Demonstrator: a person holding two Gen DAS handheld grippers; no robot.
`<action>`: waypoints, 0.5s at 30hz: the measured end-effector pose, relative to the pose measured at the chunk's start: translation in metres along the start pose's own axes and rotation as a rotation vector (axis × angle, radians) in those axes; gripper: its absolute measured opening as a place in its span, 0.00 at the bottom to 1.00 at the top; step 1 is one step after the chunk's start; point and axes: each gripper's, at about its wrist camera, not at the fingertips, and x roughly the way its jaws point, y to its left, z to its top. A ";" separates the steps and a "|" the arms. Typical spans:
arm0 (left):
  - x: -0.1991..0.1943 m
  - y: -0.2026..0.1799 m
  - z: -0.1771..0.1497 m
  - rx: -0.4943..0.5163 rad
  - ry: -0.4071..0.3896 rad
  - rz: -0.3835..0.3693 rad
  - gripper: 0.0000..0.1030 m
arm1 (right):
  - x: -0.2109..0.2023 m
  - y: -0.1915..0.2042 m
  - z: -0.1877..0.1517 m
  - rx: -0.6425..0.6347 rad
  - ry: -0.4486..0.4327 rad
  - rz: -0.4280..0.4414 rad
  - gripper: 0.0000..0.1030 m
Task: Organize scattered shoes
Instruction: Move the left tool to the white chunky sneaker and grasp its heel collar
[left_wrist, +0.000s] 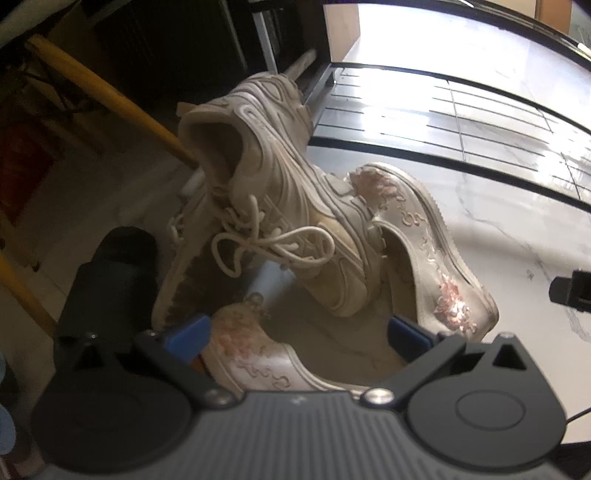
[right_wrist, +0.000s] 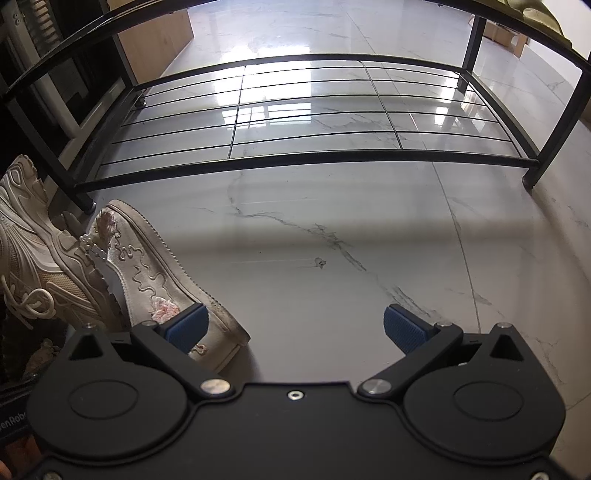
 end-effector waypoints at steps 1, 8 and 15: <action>0.000 0.000 0.000 -0.006 0.000 -0.009 0.99 | 0.000 0.000 0.000 0.000 0.000 0.000 1.00; 0.002 0.013 0.002 -0.094 0.001 -0.108 0.99 | 0.000 0.001 -0.001 0.001 -0.003 0.003 1.00; -0.003 0.013 0.000 -0.111 -0.035 -0.099 0.99 | -0.002 0.002 -0.001 0.003 -0.014 0.014 1.00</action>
